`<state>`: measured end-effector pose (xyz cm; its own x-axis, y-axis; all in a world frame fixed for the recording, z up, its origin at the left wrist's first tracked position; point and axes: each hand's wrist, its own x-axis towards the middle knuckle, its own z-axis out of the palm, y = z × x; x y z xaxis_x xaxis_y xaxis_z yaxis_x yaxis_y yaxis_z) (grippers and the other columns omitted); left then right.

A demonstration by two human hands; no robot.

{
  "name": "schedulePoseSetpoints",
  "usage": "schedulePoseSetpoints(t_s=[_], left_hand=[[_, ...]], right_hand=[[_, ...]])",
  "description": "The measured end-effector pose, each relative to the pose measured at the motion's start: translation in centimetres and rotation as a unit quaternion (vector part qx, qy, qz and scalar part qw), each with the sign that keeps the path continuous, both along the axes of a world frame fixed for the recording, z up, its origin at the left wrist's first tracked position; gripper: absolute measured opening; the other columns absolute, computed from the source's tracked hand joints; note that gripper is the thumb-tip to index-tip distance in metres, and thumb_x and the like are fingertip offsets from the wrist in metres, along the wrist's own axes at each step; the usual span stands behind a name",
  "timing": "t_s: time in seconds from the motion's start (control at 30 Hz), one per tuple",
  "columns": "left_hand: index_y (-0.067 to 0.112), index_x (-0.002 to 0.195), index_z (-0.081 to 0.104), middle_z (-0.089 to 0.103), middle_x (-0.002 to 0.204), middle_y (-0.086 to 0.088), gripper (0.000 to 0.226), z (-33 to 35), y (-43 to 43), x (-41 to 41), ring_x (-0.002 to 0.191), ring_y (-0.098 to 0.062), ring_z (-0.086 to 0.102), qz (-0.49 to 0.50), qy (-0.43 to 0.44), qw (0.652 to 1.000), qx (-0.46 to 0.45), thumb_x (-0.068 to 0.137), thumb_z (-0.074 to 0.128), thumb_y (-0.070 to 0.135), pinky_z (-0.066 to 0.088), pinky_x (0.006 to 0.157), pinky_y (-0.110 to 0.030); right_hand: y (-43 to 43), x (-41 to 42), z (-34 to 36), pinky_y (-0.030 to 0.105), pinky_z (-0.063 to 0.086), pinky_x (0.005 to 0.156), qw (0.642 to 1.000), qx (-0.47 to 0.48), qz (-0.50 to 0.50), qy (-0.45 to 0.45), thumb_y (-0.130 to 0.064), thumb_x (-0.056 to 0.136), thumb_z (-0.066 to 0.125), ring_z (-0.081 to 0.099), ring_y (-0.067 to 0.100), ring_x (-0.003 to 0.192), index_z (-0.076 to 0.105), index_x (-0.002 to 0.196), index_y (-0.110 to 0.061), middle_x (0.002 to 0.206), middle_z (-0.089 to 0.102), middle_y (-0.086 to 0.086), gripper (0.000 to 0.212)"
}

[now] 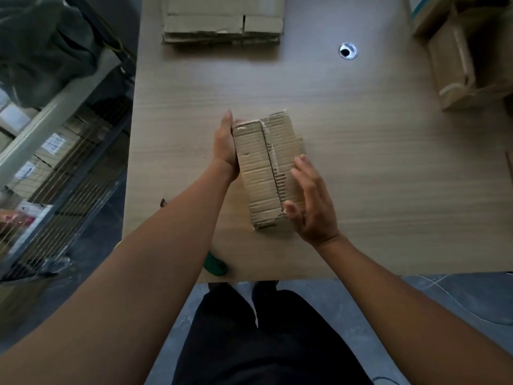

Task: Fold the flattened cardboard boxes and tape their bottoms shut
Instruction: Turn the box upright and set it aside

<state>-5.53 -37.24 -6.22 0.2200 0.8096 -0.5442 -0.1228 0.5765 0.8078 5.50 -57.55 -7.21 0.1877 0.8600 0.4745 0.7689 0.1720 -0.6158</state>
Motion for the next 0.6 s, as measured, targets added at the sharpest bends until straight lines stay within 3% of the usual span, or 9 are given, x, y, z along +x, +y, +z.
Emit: schedulePoseSetpoints(t_s=[0.1, 0.17, 0.23, 0.3, 0.37, 0.47, 0.53, 0.6], left_hand=[[0.014, 0.073, 0.073, 0.071, 0.084, -0.012, 0.066, 0.4, -0.4, 0.3, 0.087, -0.035, 0.066, -0.007, 0.028, 1.000, -0.007, 0.100, 0.036, 0.062, 0.049, 0.099, -0.058], [0.020, 0.089, 0.072, 0.073, 0.103, -0.009, 0.064, 0.0, -1.3, -0.6, 0.105, -0.028, 0.067, -0.061, 0.096, 0.993, 0.013, 0.102, 0.027, 0.063, 0.050, 0.106, -0.045], [0.026, 0.110, 0.063, 0.062, 0.129, -0.012, 0.056, 0.1, -2.9, -2.5, 0.121, -0.023, 0.053, -0.152, 0.220, 0.960, 0.082, 0.098, 0.021, 0.061, 0.038, 0.111, -0.037], [0.010, 0.125, 0.057, 0.048, 0.138, -0.021, 0.058, -0.9, -3.5, -4.1, 0.128, -0.031, 0.042, -0.170, 0.298, 0.932, 0.120, 0.101, 0.023, 0.050, 0.032, 0.113, -0.041], [0.010, 0.121, 0.060, 0.055, 0.133, -0.022, 0.052, 0.2, -4.8, -4.4, 0.122, -0.034, 0.051, -0.135, 0.274, 0.950, 0.064, 0.107, 0.023, 0.045, 0.043, 0.106, -0.047], [0.020, 0.107, 0.069, 0.073, 0.112, -0.008, 0.061, 2.9, -7.2, -4.2, 0.100, -0.025, 0.068, -0.180, 0.171, 0.967, -0.051, 0.106, 0.019, 0.056, 0.056, 0.089, -0.043], [0.020, 0.116, 0.070, 0.072, 0.118, -0.007, 0.066, 4.5, -8.1, -4.5, 0.112, -0.028, 0.065, -0.185, 0.135, 0.970, -0.080, 0.105, 0.020, 0.061, 0.055, 0.096, -0.045], [0.023, 0.118, 0.069, 0.072, 0.118, -0.002, 0.060, 6.1, -8.5, -5.2, 0.115, -0.026, 0.064, -0.180, 0.120, 0.974, -0.066, 0.105, 0.023, 0.058, 0.053, 0.100, -0.047]], right_hand=[[-0.3, -1.0, 0.1, 0.042, 0.037, 0.118, 0.992, -0.024, -0.068, 0.106, -0.044, 0.105, 0.042, 0.043, 0.036, 0.140, 0.043, 0.139, 0.014, 0.146, 0.045, 0.031, 0.067], [-0.4, -1.8, 0.9, 0.041, 0.038, 0.117, 0.974, -0.074, -0.081, 0.200, -0.042, 0.102, 0.045, 0.044, 0.030, 0.141, 0.037, 0.147, 0.010, 0.150, 0.044, 0.024, 0.069], [-0.6, -1.9, 2.1, 0.034, 0.036, 0.117, 0.952, -0.120, -0.073, 0.271, -0.047, 0.100, 0.045, 0.043, 0.022, 0.143, 0.033, 0.153, 0.002, 0.153, 0.043, 0.014, 0.073], [-0.4, -1.0, 3.6, 0.019, 0.037, 0.112, 0.917, -0.180, -0.074, 0.348, -0.055, 0.097, 0.043, 0.045, 0.010, 0.138, 0.030, 0.156, -0.008, 0.152, 0.044, 0.003, 0.077], [0.5, 0.2, 4.1, 0.018, 0.035, 0.112, 0.882, -0.249, -0.090, 0.389, -0.065, 0.095, 0.041, 0.044, 0.005, 0.136, 0.029, 0.158, -0.020, 0.151, 0.045, -0.005, 0.079], [2.1, 1.3, 3.3, 0.045, 0.026, 0.124, 0.843, -0.336, -0.069, 0.414, -0.096, 0.077, 0.037, 0.038, 0.011, 0.146, 0.041, 0.153, -0.029, 0.156, 0.045, -0.007, 0.101], [2.5, 1.7, 2.6, 0.044, 0.024, 0.125, 0.840, -0.325, -0.061, 0.429, -0.101, 0.069, 0.035, 0.040, 0.008, 0.144, 0.046, 0.150, -0.029, 0.153, 0.049, -0.010, 0.109], [2.3, -0.2, 6.9, 0.046, 0.034, 0.120, 0.828, -0.315, -0.078, 0.457, -0.095, 0.078, 0.033, 0.053, 0.012, 0.135, 0.056, 0.141, -0.029, 0.142, 0.061, -0.007, 0.094]])
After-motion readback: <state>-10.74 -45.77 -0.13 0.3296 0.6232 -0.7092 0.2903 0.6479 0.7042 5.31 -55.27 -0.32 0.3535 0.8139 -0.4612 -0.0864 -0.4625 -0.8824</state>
